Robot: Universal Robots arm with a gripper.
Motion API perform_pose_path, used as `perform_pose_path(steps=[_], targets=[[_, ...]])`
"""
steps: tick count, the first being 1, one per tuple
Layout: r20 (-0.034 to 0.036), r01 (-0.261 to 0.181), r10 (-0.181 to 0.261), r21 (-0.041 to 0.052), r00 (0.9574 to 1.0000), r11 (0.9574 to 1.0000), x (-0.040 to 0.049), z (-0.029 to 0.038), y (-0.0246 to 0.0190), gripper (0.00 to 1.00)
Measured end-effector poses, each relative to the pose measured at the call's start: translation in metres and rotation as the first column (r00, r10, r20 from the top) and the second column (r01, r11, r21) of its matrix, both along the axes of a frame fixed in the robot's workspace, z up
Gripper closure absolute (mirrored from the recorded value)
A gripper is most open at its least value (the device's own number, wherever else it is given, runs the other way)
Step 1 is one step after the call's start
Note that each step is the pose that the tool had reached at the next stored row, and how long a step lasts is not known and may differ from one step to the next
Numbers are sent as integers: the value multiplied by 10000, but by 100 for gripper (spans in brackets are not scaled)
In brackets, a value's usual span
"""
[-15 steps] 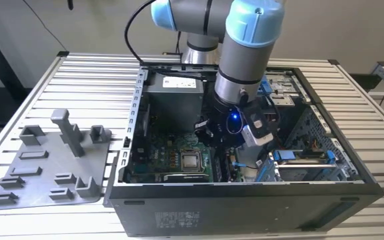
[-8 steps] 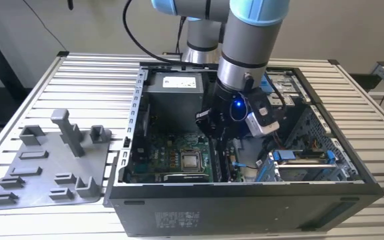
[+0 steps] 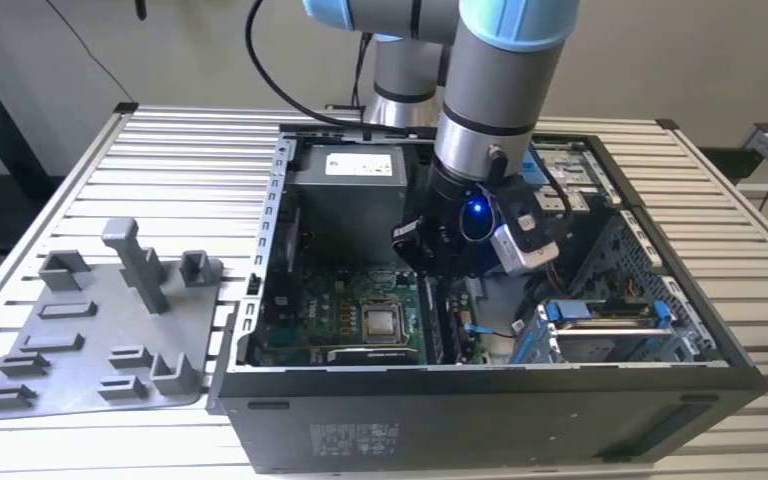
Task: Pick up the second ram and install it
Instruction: 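Insert the second ram into the second slot, then press down the second ram until it locks into place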
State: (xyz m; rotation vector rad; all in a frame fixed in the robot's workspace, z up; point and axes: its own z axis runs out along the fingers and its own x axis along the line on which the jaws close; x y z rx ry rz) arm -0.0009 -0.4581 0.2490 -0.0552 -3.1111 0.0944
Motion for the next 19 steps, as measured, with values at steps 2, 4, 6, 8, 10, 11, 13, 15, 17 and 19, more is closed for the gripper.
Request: perform_pose_path(steps=[2,4,6,8,10,11,13,15,17,19], targets=[[0,0,0,-1,10000,10000,0,1,0,89],[0,0,0,-1,10000,10000,0,1,0,89],[0,0,0,0,10000,10000,0,1,0,89],[0,0,0,0,10000,10000,0,1,0,89],[0,0,0,-1,10000,10000,0,2,0,89],[0,0,0,0,10000,10000,0,2,0,89],[0,0,0,0,10000,10000,0,2,0,89],[0,0,0,0,10000,10000,-1,2,0,89],[0,0,0,-1,10000,10000,-1,2,0,89],[0,0,0,0,10000,10000,-2,2,0,89]])
